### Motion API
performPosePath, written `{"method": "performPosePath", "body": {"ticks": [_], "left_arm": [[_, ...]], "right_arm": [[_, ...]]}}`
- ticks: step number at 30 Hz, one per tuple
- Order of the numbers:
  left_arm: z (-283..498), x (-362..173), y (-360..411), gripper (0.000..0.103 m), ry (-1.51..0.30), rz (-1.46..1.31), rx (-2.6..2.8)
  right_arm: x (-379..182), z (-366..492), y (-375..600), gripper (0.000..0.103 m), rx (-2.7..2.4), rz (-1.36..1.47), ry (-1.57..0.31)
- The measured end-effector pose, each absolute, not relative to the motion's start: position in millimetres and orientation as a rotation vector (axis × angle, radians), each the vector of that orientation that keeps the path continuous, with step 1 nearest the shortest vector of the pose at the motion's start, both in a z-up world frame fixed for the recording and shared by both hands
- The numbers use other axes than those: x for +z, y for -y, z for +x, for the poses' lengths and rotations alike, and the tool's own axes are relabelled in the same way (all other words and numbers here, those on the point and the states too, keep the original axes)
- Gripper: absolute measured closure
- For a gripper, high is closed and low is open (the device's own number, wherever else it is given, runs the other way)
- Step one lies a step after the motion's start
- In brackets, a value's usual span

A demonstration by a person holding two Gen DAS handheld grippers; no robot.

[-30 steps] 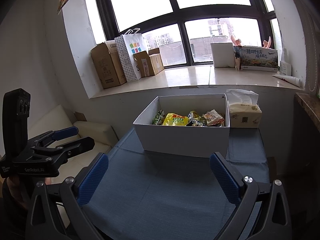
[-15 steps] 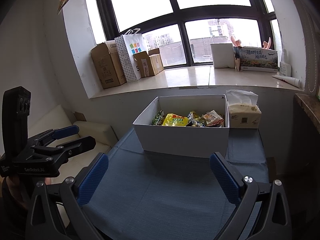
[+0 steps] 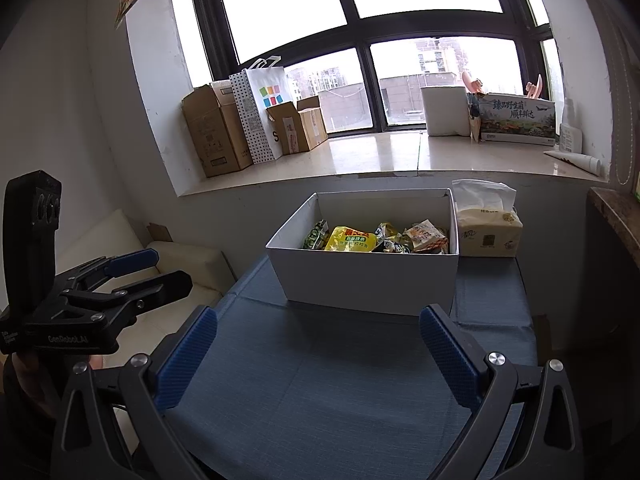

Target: Organize snacks

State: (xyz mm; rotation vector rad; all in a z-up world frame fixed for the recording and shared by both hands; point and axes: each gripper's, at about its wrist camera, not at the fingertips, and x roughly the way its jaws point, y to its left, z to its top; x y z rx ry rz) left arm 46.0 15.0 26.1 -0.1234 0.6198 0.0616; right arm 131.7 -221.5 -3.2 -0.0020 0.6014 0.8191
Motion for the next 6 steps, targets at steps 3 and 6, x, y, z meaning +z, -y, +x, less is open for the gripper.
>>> {"method": "performPosePath", "body": {"ticks": [3, 6], "left_arm": [[45.3, 26.5, -14.3, 0.000, -0.612, -0.117, 0.066], [43.9, 27.8, -14.1, 0.000, -0.603, -0.109, 0.081]], "right_arm": [[-3.4, 131.7, 221.5, 0.000, 0.820, -0.002, -0.601], [-3.4, 131.3, 221.6, 0.000, 0.821, -0.005, -0.600]]}}
